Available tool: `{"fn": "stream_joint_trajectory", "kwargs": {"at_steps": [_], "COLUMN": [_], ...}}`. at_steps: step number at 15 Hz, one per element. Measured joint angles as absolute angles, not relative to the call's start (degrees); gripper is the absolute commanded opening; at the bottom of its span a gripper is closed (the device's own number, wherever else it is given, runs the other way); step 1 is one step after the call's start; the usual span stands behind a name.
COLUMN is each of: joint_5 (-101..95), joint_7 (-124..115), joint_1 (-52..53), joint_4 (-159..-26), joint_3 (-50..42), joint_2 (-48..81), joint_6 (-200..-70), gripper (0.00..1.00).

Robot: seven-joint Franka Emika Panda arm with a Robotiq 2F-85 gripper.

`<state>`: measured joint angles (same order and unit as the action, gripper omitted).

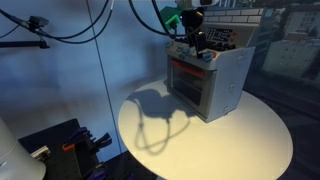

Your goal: Turn the last knob on the stove anti-clockwise

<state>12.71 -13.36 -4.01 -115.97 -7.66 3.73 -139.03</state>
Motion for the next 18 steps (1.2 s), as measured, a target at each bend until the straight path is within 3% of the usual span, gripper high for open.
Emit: {"fn": "stream_joint_trajectory", "kwargs": {"at_steps": [18], "joint_5": [14.6], "joint_7": [-15.2], "joint_1": [-4.0], "joint_4": [-122.3], "joint_3": [-6.7], "joint_2": [3.7], "joint_6": [-158.1], "gripper": [1.00]}}
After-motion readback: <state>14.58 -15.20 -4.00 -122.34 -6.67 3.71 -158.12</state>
